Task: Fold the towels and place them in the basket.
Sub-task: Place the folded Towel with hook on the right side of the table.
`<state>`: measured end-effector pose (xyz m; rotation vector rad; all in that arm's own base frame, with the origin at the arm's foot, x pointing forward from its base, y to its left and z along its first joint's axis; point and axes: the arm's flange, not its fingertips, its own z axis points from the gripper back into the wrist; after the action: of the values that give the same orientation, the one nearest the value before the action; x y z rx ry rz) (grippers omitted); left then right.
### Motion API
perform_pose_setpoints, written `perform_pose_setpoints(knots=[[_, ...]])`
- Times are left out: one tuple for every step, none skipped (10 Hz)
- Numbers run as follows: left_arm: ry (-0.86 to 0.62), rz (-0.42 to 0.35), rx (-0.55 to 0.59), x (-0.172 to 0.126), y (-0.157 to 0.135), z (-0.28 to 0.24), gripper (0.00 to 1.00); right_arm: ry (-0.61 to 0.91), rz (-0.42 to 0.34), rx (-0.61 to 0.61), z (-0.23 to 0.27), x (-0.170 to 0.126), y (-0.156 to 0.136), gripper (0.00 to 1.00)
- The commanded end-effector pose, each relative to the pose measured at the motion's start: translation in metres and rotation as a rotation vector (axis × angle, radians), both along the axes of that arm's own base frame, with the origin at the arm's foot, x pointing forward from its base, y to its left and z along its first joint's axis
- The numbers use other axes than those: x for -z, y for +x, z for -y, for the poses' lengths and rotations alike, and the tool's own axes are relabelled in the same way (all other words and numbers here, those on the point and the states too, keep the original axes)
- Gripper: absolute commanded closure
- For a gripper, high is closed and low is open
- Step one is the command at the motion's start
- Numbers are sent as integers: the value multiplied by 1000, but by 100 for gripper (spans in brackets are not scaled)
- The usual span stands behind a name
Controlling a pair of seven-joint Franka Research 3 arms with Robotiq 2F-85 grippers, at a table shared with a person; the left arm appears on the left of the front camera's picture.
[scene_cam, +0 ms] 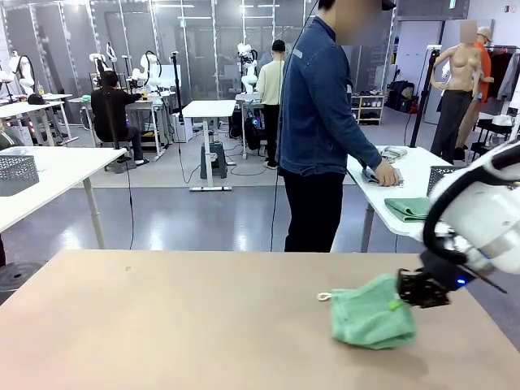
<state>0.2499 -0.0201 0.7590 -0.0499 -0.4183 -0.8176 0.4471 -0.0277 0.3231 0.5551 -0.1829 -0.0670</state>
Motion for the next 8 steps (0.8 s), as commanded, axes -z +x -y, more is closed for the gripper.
perform_pose_setpoints(knots=[[0, 1, 0, 0, -1, 1, 7, -107, 62, 42, 39, 15, 8, 93], [0, 1, 0, 0, -1, 1, 7, -144, 66, 64, 58, 16, 11, 93], [0, 1, 0, 0, -1, 1, 7, -148, 44, 68, 72, 15, 14, 93], [0, 1, 0, 0, -1, 1, 7, -168, 24, 64, 80, 13, 17, 93], [0, 1, 0, 0, -1, 1, 7, -194, 25, 59, 82, 8, 21, 87], [0, 1, 0, 0, -1, 1, 7, -201, 38, 47, 81, 0, 24, 61], [0, 1, 0, 0, -1, 1, 7, -223, 40, 38, 78, -6, 26, 54], [0, 1, 0, 0, -1, 1, 7, -262, 40, 40, 76, -11, 26, 28]])
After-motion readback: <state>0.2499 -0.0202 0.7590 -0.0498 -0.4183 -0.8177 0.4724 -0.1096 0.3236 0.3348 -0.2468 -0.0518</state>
